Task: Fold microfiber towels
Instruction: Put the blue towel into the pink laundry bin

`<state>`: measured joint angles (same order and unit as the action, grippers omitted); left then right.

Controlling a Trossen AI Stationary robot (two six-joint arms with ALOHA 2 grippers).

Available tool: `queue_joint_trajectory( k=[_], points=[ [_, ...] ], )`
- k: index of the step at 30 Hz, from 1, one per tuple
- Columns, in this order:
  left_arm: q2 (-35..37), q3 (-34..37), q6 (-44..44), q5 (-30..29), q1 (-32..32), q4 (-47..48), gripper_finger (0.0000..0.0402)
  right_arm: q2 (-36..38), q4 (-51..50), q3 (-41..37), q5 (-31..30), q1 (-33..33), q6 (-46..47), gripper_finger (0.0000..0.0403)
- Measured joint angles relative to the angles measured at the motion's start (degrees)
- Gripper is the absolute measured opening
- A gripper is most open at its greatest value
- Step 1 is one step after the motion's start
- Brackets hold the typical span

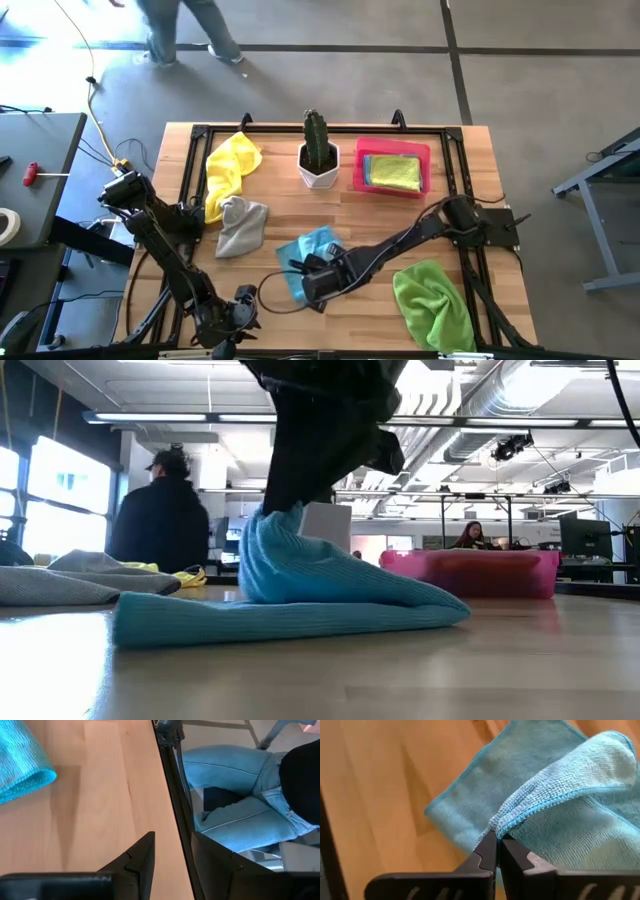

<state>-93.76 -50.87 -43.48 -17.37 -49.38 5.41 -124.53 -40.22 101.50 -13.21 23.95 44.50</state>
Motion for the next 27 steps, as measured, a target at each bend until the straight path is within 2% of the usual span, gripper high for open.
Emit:
queue_joint_trajectory(
  k=[19,23,27],
  points=[
    [0.0,0.0,-0.4,-1.5,0.6,2.6,0.0119,-2.0,12.1,-1.2,-0.8,2.4,-6.6,0.0007],
    [0.0,0.0,-0.5,-1.5,0.6,2.8,0.0119,-3.1,14.6,-1.1,-1.2,2.3,-10.9,0.0037],
    [0.1,0.0,-0.5,-1.6,0.6,3.0,0.0119,-3.7,17.9,-1.2,-0.2,2.1,-15.1,0.0105]
  ],
)
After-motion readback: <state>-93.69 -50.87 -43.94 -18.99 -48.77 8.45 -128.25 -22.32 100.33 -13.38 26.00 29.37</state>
